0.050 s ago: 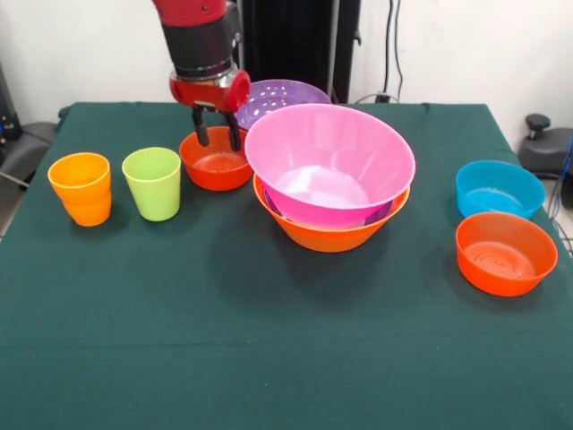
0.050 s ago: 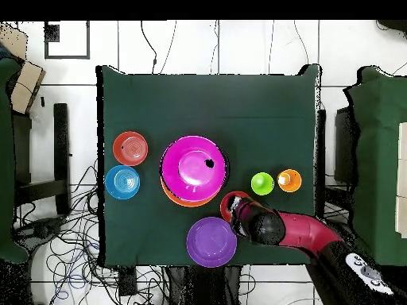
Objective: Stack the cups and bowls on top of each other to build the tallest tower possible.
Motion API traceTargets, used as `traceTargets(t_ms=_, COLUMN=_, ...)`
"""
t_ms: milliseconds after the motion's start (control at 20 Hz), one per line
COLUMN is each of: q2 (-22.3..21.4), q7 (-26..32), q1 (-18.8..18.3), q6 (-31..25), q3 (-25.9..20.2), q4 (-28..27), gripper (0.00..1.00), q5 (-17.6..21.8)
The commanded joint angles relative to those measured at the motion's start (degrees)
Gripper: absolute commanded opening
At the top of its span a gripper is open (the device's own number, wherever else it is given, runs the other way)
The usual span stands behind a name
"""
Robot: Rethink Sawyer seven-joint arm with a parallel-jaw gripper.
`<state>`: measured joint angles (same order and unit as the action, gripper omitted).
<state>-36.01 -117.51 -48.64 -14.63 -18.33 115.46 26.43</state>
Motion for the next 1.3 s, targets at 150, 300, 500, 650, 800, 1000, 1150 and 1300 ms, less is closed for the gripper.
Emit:
traceTargets(t_ms=150, q2=-11.4, q7=4.8, q1=-1.6, q6=-11.3, q3=-8.9, q4=5.6, gripper=1.0, q5=-3.7)
traceTargets(t_ms=300, q2=-10.5, q7=4.5, q1=-2.2, q6=-10.4, q3=-9.3, q4=5.5, gripper=1.0, q5=-2.7)
traceTargets(t_ms=500, q2=-9.5, q7=4.1, q1=-3.0, q6=-9.1, q3=-9.2, q4=5.7, gripper=1.0, q5=-1.0)
traceTargets(t_ms=650, q2=-8.0, q7=3.9, q1=-3.3, q6=-7.6, q3=-8.6, q4=5.2, gripper=1.0, q5=0.6)
traceTargets(t_ms=800, q2=-5.2, q7=3.4, q1=-2.9, q6=-5.2, q3=-7.2, q4=4.0, gripper=1.0, q5=2.7)
traceTargets(t_ms=1000, q2=-3.4, q7=3.6, q1=-3.0, q6=-3.4, q3=-6.5, q4=3.3, gripper=1.0, q5=4.7)
traceTargets(t_ms=1150, q2=-3.2, q7=3.9, q1=-3.7, q6=-2.6, q3=-6.4, q4=3.7, gripper=1.0, q5=6.0)
traceTargets(t_ms=1300, q2=-2.6, q7=3.7, q1=-4.8, q6=-1.0, q3=-5.9, q4=4.7, gripper=1.0, q5=8.0)
